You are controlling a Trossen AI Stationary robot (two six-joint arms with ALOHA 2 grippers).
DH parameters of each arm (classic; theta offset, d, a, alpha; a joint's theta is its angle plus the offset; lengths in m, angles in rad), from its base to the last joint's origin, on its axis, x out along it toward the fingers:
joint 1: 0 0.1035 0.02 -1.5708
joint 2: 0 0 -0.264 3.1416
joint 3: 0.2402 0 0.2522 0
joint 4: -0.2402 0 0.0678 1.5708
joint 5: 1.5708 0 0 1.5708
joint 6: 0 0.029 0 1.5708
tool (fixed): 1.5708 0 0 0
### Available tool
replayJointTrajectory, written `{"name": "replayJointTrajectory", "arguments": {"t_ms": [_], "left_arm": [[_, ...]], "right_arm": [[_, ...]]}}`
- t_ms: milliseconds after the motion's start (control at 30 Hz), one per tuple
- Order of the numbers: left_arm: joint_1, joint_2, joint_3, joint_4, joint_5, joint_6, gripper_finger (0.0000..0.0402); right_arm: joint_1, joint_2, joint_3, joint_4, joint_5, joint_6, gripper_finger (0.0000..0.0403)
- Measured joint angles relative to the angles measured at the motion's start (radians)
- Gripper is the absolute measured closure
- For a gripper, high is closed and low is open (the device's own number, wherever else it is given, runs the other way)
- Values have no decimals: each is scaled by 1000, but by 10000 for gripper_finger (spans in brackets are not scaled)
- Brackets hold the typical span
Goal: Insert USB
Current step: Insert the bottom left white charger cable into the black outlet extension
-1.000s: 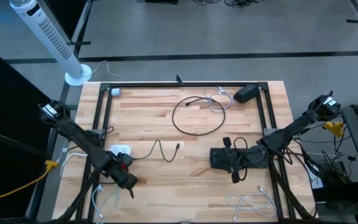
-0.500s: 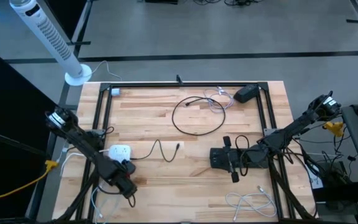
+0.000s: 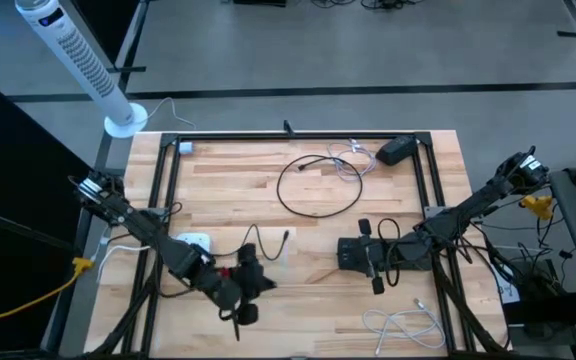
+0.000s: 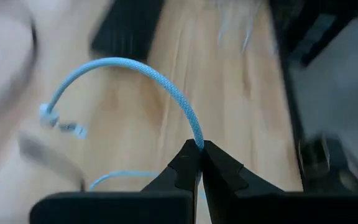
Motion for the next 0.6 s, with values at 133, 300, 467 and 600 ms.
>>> {"name": "replayJointTrajectory", "arguments": {"t_ms": [133, 300, 467, 600], "left_arm": [[46, 3, -7, 26, -23, 78, 393], [62, 3, -12, -12, -1, 73, 345], [63, 7, -22, -30, 14, 76, 281], [67, 15, -28, -50, 6, 92, 242]], "right_arm": [[0, 0, 0, -22, 0, 0, 259], [0, 0, 0, -49, 0, 12, 256], [-4, 0, 0, -53, 0, 3, 251], [-5, 7, 0, -49, 0, 23, 255]]}}
